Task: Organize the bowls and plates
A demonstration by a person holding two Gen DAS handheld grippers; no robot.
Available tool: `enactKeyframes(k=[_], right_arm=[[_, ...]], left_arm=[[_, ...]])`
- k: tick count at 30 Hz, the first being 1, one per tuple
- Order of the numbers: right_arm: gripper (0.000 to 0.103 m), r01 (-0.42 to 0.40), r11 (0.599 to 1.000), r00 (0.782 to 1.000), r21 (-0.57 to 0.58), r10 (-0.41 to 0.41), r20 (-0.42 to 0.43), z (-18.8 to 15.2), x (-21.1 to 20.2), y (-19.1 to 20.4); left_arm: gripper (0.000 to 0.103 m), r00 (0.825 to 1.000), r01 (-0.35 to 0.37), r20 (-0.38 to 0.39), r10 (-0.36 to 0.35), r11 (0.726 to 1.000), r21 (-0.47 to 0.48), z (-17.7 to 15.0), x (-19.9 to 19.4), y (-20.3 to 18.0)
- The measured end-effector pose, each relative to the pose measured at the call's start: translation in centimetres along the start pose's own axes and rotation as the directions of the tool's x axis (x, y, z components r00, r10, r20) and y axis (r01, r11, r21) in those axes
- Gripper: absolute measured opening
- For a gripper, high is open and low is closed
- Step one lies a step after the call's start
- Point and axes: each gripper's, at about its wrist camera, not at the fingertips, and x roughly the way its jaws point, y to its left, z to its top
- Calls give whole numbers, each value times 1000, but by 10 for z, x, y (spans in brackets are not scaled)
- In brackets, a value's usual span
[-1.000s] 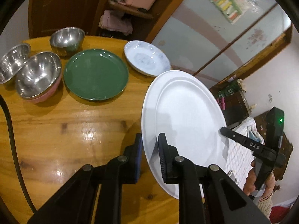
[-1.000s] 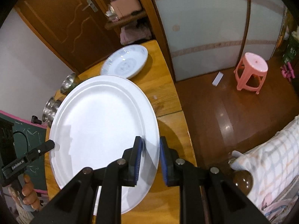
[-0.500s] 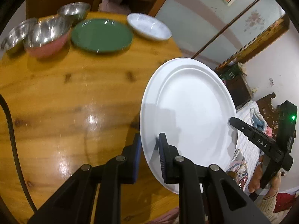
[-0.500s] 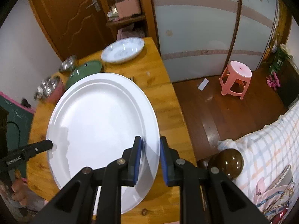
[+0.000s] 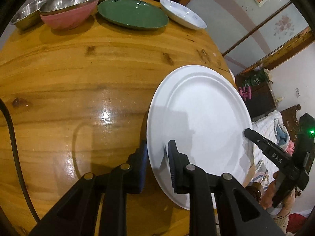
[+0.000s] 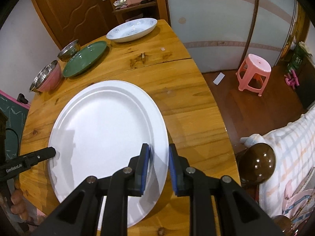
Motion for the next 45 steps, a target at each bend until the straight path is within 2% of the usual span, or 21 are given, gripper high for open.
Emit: enactKeyframes(k=[8,15,17,19,21,22,25,30,33,39,42,45], right_arm=[[22,58,998,998,7,-58,13,7,9,-3],[22,44,998,999,43,-43,-9,8,19,-11],[23,35,998,999,54,-35,-17,8,21,-12],[23,17,997,1000,71,-16,-20,7,22,-13],[24,4,997,1000,82,-2,-15,7,21,-14],[26,-2,996,1000,87,3,-11,8,21,-14],[33,-12,994,1000,109,10,20,8,14,-16],[33,24,994,998,110,-31,58,13,1,-11],[33,13,994,994,113,-25,106,15,-17,-3],[34,26,998,982,50,-35,183,8,-52,24],[34,18,999,978,29,-24,209,3,-66,36],[33,14,1000,971,5,-15,238,0,-82,47]], left_arm=[[20,999,8,-42,-7,1000,24,-3,11,-7],[21,998,26,-49,-25,1000,17,-2,10,-7],[28,998,34,-49,-34,999,13,-2,9,-7],[49,999,37,-40,-36,999,10,-1,10,-9],[64,1000,17,-22,-17,1000,8,0,6,-8],[65,1000,12,-8,-12,1000,6,1,4,-7],[65,1000,17,23,-17,1000,3,1,-6,-5],[65,996,21,90,-20,1000,-11,3,-18,2],[65,990,25,140,-24,1000,-6,4,-30,3],[65,971,-2,237,-20,996,89,-3,-67,-8],[65,965,46,251,-72,993,111,-6,-83,-10],[69,949,128,278,-146,988,84,-10,-100,-7]])
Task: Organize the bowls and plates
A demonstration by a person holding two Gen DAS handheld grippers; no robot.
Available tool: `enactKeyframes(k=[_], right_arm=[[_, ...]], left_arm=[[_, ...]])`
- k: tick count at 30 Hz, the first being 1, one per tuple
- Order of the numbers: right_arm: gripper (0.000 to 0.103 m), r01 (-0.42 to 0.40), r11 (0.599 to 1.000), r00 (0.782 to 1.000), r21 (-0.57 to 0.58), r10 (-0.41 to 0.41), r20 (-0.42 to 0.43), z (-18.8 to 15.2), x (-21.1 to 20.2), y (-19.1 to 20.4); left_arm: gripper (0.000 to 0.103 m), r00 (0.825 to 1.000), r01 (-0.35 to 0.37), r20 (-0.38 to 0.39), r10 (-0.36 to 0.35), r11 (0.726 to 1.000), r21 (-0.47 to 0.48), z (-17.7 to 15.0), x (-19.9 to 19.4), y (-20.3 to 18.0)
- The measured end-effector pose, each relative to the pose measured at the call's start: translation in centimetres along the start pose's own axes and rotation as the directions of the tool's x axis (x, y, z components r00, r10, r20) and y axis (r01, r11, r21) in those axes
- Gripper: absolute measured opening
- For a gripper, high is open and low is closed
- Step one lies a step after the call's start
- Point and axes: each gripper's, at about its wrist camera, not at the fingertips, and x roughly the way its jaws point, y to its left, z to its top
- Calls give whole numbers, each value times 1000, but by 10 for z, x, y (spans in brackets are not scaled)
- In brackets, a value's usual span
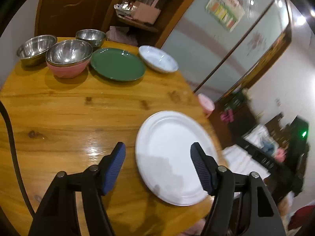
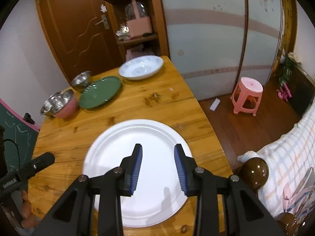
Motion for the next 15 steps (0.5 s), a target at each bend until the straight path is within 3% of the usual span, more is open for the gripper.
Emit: enactKeyframes(k=[6,9,12,15], right_arm=[[33,-15,999,999,-36,17,49,-1,-28,17],[33,-29,998,997,-47,32,65,-1,-38,24],[33,-54,997,996,-52,58,75,2,-44,29],[33,-66,996,993,-64,72,97,4,-51,35]], left_arm=[[71,998,-35,61,30,996,82,0,-26,-17],[73,997,-11,78,4,996,89,0,-37,-19],[73,991,-15,131,-2,992,125,0,-54,-25],[74,979,-64,203,27,982,177,-1,-69,-31]])
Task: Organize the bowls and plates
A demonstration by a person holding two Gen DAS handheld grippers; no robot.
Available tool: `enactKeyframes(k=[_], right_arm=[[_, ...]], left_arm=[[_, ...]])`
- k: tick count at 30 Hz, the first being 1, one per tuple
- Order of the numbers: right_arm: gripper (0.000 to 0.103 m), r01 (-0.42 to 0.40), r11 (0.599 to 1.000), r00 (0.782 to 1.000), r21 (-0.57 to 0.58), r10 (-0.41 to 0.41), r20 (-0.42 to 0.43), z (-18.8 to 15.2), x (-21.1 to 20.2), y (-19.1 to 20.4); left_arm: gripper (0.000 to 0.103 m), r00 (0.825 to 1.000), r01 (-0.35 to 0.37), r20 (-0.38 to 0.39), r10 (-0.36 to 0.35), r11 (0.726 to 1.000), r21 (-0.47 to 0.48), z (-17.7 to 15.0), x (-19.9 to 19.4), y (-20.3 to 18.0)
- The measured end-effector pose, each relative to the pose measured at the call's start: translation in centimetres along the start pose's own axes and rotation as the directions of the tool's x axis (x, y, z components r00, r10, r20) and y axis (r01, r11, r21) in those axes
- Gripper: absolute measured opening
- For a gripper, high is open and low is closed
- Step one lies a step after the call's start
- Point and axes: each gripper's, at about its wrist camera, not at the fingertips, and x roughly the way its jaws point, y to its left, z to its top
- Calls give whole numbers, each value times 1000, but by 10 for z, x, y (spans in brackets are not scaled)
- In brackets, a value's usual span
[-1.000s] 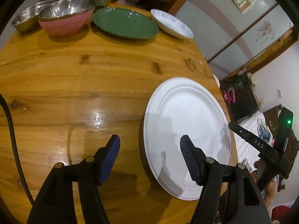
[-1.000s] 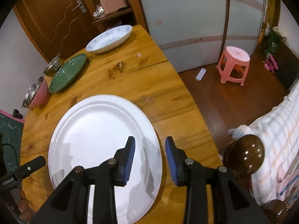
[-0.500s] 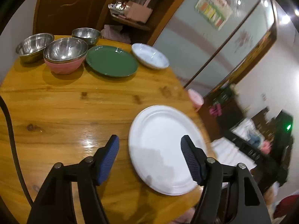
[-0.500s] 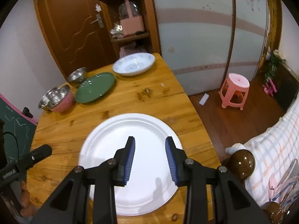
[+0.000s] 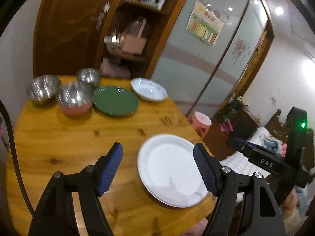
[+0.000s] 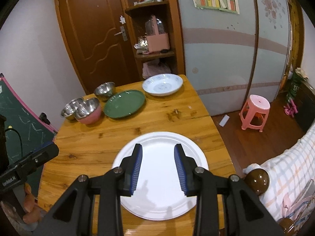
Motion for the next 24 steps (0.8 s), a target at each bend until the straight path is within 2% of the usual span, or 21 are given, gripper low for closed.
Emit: enactKeyframes(k=[6,9,12,19,24], right_arm=[[33,-4,999,999,-46,6,43,21,-14,14],[33,-33,998,998,-60,36,57,39,-20,17],[33,-59,996,996,-68,63,67,58,-23,21],[33,-142,989,988,-48,145,49,104,-13,29],[33,-151,987,988,-62,154,33,131,0,34]], left_arm=[[74,999,-35,2,35,999,-36,19,-13,7],[75,996,-87,31,88,996,-21,35,-20,12],[82,989,-137,48,137,991,4,51,-25,15],[82,977,-207,59,204,978,35,87,-20,20],[87,972,-230,58,227,971,61,119,-17,25]])
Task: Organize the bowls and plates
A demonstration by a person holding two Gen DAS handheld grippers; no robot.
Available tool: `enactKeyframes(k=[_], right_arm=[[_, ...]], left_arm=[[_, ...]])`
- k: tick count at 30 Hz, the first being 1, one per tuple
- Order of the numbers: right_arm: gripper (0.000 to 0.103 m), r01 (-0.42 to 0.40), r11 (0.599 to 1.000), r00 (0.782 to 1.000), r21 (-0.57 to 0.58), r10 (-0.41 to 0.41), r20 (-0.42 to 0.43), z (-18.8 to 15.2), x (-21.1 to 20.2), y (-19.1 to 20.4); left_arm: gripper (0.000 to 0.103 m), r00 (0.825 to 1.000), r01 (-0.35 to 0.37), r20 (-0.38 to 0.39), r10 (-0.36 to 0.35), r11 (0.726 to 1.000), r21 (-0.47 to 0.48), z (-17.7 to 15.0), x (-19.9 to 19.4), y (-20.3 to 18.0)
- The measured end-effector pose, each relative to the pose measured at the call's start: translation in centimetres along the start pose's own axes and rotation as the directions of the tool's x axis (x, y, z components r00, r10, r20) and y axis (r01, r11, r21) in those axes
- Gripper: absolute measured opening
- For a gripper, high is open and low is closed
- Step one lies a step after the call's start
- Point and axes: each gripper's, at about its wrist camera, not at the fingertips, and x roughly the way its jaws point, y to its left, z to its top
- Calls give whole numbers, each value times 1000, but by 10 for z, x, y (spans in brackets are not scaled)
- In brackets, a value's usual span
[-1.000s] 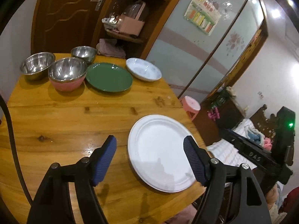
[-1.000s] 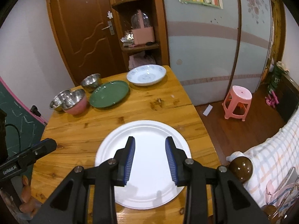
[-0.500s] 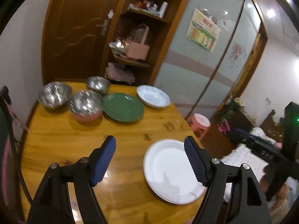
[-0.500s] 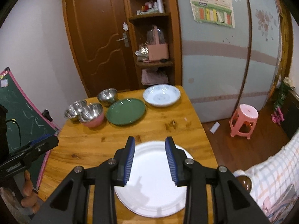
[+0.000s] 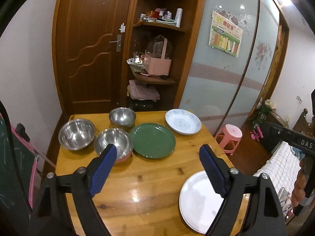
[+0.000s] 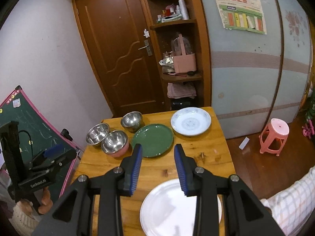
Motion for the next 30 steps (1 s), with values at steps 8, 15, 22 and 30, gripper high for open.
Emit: enactKeyframes(k=[8,15,22,30], right_arm=[[33,-25,999,998,25,27,-58,35,32,-7],[34,-46,997,993,56,52,-109,61,66,-15],[33,-58,991,983,120,78,-165,75,112,-28],[34,-62,973,952,223,125,-280,61,180,-48]], left_arm=[[87,996,-78,-41,81,995,60,61,26,1],[87,982,-91,-156,109,989,119,94,85,4],[87,960,-34,-275,60,994,100,100,156,23],[87,937,15,-348,8,998,64,93,216,35]])
